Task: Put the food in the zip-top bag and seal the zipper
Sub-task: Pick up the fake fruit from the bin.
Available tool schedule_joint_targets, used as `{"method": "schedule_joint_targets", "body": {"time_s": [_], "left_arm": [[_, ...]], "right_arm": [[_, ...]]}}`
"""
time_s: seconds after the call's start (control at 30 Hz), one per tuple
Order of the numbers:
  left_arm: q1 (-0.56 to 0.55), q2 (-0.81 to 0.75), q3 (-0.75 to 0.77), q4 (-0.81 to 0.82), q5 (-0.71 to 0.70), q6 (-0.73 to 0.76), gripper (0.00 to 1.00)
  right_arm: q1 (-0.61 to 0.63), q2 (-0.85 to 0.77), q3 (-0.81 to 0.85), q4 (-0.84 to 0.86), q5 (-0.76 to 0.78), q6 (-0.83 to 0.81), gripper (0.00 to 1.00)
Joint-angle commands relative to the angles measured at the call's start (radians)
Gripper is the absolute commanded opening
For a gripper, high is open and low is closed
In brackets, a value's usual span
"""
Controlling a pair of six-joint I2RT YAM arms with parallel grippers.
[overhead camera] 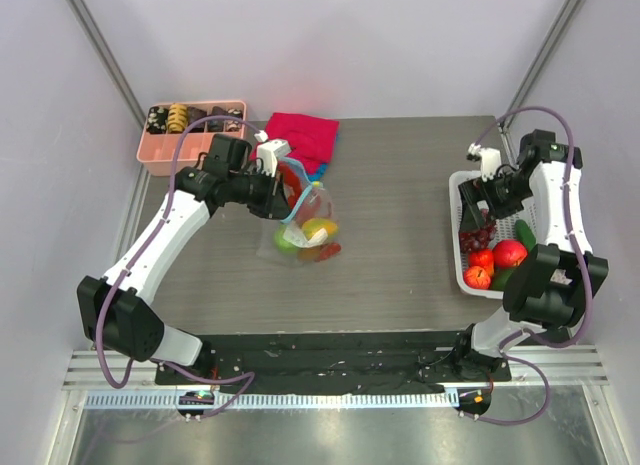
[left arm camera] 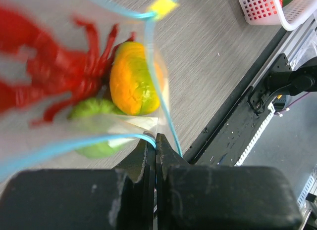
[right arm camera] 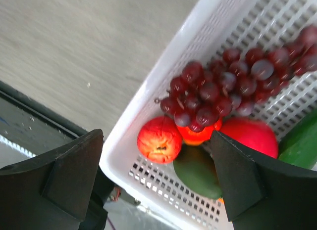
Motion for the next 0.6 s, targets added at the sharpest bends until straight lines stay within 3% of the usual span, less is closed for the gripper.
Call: {"method": "schedule_joint_targets", "body": {"time_s": [0.0,0.07,0.23,0.57], "left_arm": [[0.005,-0.020,0.006,0.005,0.046,0.028,0.00],[0.005,-0.020,0.006,-0.002,0.046,0.032,0.00],[0.005,-0.023,0.006,-0.005,0.046,0.045,0.00],[0.005,-0.019,0.008,-0.005,0.049,0.048,0.00]], "right_arm": [[0.001,0.000,-0.042,-0.037,0.140,-0.021,0.94],[-0.011,0.012,-0.055,-0.040,0.139,-0.007,0.94],[-0.043,0.009,-0.105,-0.100,0.160,-0.028,0.82],[-0.043,-0.118,-0.366,0.025,0.170,0.059,0.69]]}}
